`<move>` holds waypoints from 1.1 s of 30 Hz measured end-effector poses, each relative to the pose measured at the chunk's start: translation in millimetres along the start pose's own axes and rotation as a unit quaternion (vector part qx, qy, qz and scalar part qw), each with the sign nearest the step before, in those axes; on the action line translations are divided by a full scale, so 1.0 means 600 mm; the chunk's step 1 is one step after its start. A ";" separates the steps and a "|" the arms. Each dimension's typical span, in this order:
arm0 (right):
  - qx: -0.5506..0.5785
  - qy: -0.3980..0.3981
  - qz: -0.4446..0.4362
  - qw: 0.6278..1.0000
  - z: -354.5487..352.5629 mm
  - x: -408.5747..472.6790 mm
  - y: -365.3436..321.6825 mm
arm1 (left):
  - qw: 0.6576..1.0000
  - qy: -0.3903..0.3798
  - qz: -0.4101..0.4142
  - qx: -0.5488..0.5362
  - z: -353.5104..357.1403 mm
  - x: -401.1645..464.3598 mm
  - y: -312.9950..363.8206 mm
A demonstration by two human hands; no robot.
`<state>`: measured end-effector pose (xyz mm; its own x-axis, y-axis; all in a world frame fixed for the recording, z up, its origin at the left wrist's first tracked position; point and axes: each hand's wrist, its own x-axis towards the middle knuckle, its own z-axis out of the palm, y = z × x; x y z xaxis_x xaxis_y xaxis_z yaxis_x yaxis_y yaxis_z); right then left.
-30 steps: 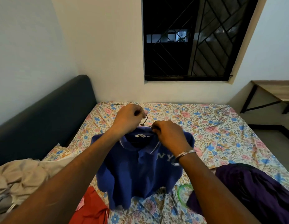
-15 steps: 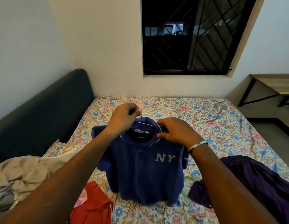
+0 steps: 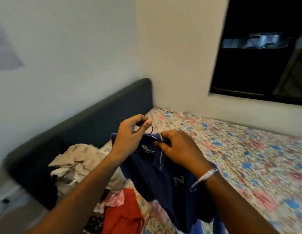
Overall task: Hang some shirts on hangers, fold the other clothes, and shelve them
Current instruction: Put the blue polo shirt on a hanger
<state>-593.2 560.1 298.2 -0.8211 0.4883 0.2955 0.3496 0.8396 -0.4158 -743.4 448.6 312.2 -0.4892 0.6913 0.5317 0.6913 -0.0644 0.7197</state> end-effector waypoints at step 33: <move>0.310 0.110 -0.479 0.814 0.029 0.183 -0.907 | 0.763 0.375 -0.112 0.515 -0.904 -0.363 0.169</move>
<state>-881.2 152.3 542.2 -0.4597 -0.2314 0.8574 -0.7533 0.6129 -0.2385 -855.4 -98.9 511.4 -0.5553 -0.0282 0.8312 0.4083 0.8615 0.3020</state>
